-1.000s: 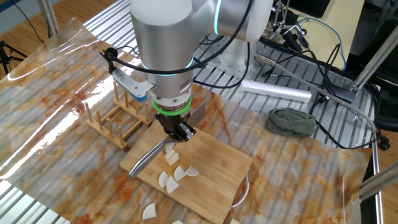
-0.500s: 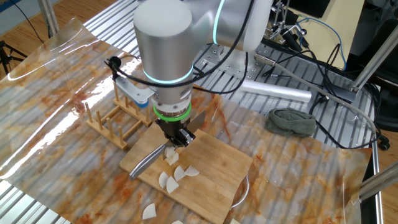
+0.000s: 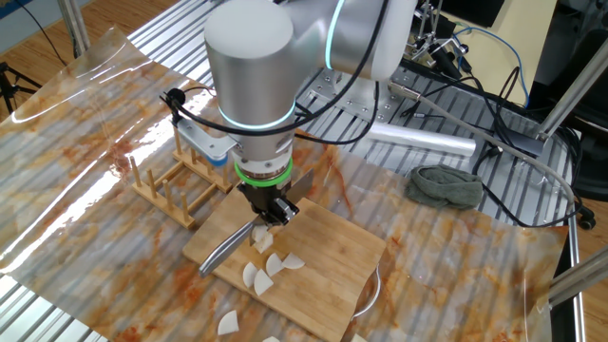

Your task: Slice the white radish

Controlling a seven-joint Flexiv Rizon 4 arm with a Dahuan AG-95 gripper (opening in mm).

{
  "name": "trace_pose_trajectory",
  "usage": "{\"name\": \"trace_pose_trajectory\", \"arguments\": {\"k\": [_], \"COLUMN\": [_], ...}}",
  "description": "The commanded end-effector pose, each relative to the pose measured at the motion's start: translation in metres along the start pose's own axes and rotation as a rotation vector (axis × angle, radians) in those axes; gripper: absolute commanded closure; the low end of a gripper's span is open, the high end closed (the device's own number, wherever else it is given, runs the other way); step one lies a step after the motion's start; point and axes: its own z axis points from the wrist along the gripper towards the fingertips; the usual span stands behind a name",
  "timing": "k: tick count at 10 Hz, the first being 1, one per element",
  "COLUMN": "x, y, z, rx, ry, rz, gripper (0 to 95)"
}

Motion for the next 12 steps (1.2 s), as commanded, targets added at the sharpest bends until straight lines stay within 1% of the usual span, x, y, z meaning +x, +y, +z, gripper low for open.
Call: {"name": "trace_pose_trajectory", "arguments": {"k": [1, 3, 4, 5, 6, 7, 8, 9, 10, 11, 12], "x": [0.0, -0.001, -0.002, -0.003, -0.007, -0.009, -0.01, -0.009, -0.009, -0.008, -0.007], "y": [-0.003, -0.004, -0.003, -0.003, 0.001, 0.003, 0.004, 0.002, 0.002, 0.002, 0.002], "z": [-0.005, -0.011, -0.009, -0.005, 0.01, 0.023, 0.032, 0.026, 0.025, 0.025, 0.02], "rx": [0.006, 0.009, 0.009, 0.007, -0.002, 0.0, -0.002, 0.002, -0.009, -0.006, -0.007], "ry": [-0.008, -0.006, -0.006, -0.004, -0.011, -0.029, -0.042, -0.016, -0.017, -0.012, -0.006], "rz": [0.005, 0.003, 0.001, 0.0, 0.001, 0.0, -0.001, -0.002, 0.003, 0.003, 0.009], "gripper": [95.0, 95.0, 95.0, 95.0, 95.0, 95.0, 95.0, 95.0, 95.0, 95.0, 95.0]}}
